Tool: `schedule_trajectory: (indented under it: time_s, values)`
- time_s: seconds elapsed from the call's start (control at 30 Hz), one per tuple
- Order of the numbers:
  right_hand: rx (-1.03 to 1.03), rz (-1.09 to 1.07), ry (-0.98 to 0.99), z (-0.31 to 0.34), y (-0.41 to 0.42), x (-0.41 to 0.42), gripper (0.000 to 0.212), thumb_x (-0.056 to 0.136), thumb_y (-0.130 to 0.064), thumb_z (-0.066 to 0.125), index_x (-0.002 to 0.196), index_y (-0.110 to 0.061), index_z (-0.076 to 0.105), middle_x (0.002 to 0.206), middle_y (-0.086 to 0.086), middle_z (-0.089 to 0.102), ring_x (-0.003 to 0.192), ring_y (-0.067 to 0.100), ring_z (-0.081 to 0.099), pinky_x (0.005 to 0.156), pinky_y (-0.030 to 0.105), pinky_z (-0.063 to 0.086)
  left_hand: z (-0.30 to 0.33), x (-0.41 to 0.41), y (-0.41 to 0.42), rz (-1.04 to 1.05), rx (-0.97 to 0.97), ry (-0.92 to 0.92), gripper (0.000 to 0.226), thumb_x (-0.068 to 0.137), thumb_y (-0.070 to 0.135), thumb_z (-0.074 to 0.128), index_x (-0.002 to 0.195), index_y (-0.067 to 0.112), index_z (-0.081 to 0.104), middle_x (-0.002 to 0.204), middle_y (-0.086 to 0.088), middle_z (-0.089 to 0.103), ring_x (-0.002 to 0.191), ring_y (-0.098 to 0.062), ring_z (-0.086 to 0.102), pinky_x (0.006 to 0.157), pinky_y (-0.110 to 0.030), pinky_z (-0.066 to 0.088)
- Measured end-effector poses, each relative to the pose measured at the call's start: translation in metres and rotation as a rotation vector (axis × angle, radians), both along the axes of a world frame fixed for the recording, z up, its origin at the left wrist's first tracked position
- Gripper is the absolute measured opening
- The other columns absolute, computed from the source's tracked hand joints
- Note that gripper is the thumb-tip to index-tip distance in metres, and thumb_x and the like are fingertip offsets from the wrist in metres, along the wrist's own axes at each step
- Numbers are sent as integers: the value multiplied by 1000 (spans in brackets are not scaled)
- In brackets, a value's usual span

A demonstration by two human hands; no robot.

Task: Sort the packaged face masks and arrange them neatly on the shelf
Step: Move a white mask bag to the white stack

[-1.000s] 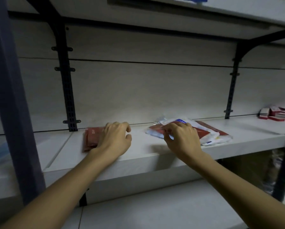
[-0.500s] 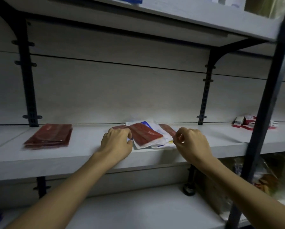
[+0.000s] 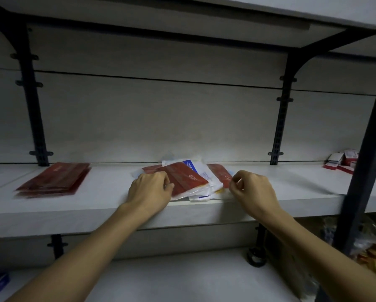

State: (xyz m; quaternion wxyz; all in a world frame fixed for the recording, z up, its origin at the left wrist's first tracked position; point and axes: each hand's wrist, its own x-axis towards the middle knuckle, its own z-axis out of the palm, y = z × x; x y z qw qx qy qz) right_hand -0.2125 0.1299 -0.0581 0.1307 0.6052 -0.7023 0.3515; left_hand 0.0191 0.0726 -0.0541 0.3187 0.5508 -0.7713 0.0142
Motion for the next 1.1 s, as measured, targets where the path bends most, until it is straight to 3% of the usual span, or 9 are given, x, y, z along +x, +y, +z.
schedule_trajectory:
  time_s: [0.23, 0.47, 0.57, 0.67, 0.73, 0.83, 0.97, 1.1]
  values:
    - [65, 21, -16, 12, -46, 4, 24, 93, -33, 56, 88, -14, 69, 82, 0, 70, 73, 18, 59, 63, 28, 41, 0, -8, -34, 34, 32, 57, 25, 88, 42, 63, 103, 22, 62, 100, 4, 65, 96, -19, 61, 77, -29, 49]
    - [244, 84, -182, 6, -96, 11, 42, 85, -56, 62, 72, -17, 69, 72, -5, 71, 67, 14, 66, 66, 34, 56, -10, 2, -51, 113, 84, 317, 26, 86, 30, 68, 110, 23, 62, 101, 1, 68, 102, -22, 61, 82, -28, 46]
    - [223, 126, -313, 3, -101, 10, 34, 80, -51, 71, 74, -18, 73, 72, -5, 73, 67, 11, 66, 62, 30, 54, -12, 3, -55, 177, 99, 326, 24, 89, 26, 63, 110, 15, 62, 106, -6, 68, 106, -28, 60, 84, -31, 47]
    - [192, 168, -455, 0, -102, 8, 29, 79, -42, 77, 79, -12, 75, 66, -7, 69, 54, 1, 62, 47, 17, 43, -17, 4, -57, 184, 161, 348, 23, 88, 24, 61, 105, 9, 63, 105, -10, 68, 108, -31, 59, 88, -32, 48]
    - [200, 221, -541, -3, -103, 6, 25, 79, -36, 78, 83, -12, 76, 69, -7, 71, 53, 0, 63, 45, 11, 39, -21, 6, -58, 193, 182, 385, 23, 88, 24, 62, 106, 10, 63, 104, -8, 68, 106, -29, 60, 87, -30, 47]
    - [189, 254, -626, -5, -105, 0, 25, 76, -35, 80, 84, -11, 78, 74, -2, 75, 63, 10, 68, 59, 24, 50, -25, 7, -59, 199, 202, 432, 23, 88, 26, 63, 107, 12, 64, 102, -4, 68, 103, -25, 61, 84, -26, 46]
    - [174, 268, -706, -10, -108, -4, 22, 78, -29, 79, 75, -8, 76, 75, 6, 75, 71, 21, 69, 75, 42, 58, -24, 7, -58, 204, 227, 511, 12, 87, 26, 64, 90, 15, 66, 89, 1, 65, 96, -23, 63, 80, -24, 45]
    - [128, 291, -831, -16, -108, -4, 20, 86, -21, 72, 70, -9, 68, 79, 8, 74, 79, 29, 72, 78, 52, 58, -19, 6, -52, 204, 215, 543, 3, 86, 22, 61, 87, 21, 63, 84, 6, 61, 95, -21, 60, 77, -22, 41]
